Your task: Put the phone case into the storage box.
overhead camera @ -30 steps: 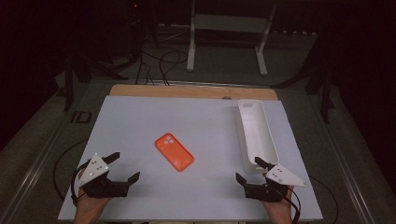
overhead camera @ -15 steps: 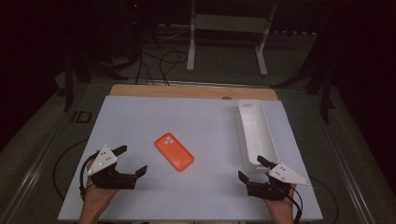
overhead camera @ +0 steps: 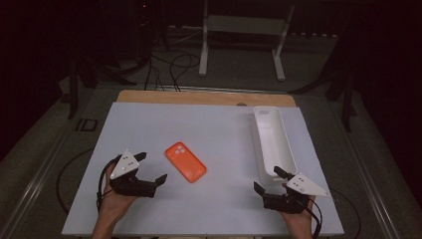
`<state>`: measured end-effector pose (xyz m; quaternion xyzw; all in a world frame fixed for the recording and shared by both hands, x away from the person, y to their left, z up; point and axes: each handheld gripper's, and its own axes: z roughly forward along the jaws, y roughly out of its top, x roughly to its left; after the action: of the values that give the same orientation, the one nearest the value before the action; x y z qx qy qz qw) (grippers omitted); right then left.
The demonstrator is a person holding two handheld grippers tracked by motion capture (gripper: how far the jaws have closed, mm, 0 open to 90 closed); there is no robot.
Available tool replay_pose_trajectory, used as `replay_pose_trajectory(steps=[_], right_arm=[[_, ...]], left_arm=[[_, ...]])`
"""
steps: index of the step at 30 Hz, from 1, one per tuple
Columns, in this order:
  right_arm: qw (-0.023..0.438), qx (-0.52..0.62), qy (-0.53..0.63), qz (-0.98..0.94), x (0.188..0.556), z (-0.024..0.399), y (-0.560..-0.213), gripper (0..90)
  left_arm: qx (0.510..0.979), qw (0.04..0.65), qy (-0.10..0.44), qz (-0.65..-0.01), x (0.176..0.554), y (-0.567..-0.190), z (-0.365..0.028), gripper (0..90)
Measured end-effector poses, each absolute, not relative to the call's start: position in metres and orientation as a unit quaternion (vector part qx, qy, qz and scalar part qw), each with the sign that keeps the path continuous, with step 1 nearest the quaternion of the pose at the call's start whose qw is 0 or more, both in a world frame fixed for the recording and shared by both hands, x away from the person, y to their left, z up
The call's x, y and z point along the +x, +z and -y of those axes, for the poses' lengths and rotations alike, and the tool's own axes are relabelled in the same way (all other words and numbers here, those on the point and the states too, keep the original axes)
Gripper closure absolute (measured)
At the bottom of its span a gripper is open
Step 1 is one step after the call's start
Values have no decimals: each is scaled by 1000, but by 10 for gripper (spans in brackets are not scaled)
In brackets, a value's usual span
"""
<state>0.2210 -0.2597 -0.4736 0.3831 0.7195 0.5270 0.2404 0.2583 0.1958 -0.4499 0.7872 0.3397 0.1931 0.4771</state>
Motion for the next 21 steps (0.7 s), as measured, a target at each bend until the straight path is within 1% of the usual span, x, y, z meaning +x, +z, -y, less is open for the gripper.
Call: replay_pose_trajectory(steps=[12, 21], right_arm=[[240, 385, 527, -719, 222, 260, -475, 99], [240, 385, 526, -719, 221, 260, -474, 99]], left_arm=[[790, 479, 180, -338, 271, -451, -180, 10], [798, 469, 168, -339, 277, -456, -173, 13]])
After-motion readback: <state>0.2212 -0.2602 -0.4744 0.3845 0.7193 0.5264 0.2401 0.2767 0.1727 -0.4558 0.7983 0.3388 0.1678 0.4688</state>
